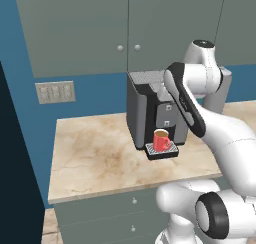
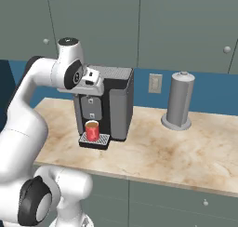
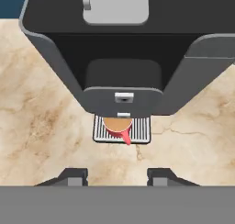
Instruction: Pick up the brewed coffee from the coffee machine and place it next to the breakfast plate on the dining counter.
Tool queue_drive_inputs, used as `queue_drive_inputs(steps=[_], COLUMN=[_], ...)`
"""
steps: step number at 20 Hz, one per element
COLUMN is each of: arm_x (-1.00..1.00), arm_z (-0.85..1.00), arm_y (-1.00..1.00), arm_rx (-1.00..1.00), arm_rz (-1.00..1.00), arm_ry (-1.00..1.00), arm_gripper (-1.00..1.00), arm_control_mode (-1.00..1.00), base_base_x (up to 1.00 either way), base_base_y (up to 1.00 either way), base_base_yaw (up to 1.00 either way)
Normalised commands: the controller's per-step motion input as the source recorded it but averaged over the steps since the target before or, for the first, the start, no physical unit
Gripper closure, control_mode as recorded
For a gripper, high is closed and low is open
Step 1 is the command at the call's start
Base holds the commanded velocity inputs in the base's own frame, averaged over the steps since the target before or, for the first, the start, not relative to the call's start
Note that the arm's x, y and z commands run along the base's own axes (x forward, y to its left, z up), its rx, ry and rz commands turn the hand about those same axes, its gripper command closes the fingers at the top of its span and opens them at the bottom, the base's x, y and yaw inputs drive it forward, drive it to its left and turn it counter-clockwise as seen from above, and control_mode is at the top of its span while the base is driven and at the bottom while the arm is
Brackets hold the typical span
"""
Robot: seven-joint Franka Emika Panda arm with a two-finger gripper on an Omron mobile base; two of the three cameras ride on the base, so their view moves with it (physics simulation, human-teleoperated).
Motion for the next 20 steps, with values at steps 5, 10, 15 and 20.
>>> queue_drive_inputs(steps=[5,10,15,20], arm_x=[-0.49,-0.98,-0.42,0.07], arm_z=[-0.32,-0.50,-0.28,-0.53], arm_y=[0.02,-0.79,-0.84,-0.29], arm_rx=[0.00,0.18,0.26,0.17], arm_rz=[0.02,0.17,0.35,0.40], arm_ry=[-0.14,-0.63,-0.52,-0.12], arm_gripper=[-1.00,-1.00,-1.00,-1.00], arm_control_mode=[-1.00,-1.00,-1.00,-1.00], base_base_x=[0.00,0.00,0.00,0.00], base_base_y=[0.00,0.00,0.00,0.00], base_base_yaw=[0.00,0.00,0.00,0.00])
